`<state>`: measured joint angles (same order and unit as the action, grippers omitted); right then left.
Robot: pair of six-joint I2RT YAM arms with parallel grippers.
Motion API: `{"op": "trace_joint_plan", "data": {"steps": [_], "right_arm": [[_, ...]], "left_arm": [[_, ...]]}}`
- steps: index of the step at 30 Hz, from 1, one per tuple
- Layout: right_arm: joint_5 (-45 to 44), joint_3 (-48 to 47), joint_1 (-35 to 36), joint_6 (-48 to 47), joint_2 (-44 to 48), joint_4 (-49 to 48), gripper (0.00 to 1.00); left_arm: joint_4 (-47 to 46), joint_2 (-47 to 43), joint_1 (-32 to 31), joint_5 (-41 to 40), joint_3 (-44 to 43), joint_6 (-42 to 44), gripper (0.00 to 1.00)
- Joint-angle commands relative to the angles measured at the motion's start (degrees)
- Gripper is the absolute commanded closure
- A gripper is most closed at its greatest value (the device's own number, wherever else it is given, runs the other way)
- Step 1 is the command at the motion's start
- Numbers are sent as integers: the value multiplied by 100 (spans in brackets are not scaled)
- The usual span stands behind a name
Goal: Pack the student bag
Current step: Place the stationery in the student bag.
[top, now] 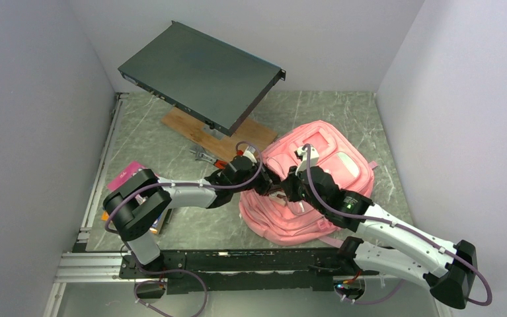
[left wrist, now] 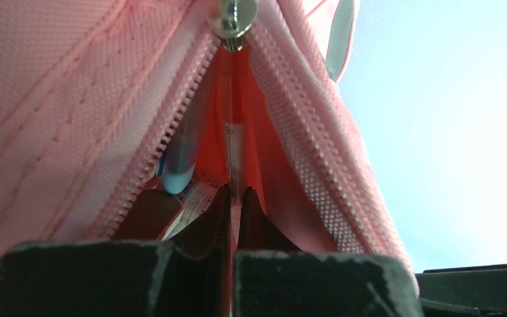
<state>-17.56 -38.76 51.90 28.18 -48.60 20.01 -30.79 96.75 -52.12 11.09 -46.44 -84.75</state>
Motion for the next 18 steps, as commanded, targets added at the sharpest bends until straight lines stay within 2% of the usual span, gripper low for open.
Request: {"op": "trace_joint_plan", "data": {"steps": [1,6,11,13,18], "right_arm": [[205,-245,48,143,267,-493,100],[158,-220,48,143,297,-460,100],[89,-194,48,136,331,-443,100],[79,-203,48,135,334,-445,100],[47,-229,48,100,296,-401,100]], "left_arm": [[146,62,35,-423,-313,147,97],[166,47,26,-270,-275,211,67],[-1,-436,9,-289,150,350,42],[-15,-657,5,-292,302,436,35],[-120,-1115,10,-228,560,715,29]]}}
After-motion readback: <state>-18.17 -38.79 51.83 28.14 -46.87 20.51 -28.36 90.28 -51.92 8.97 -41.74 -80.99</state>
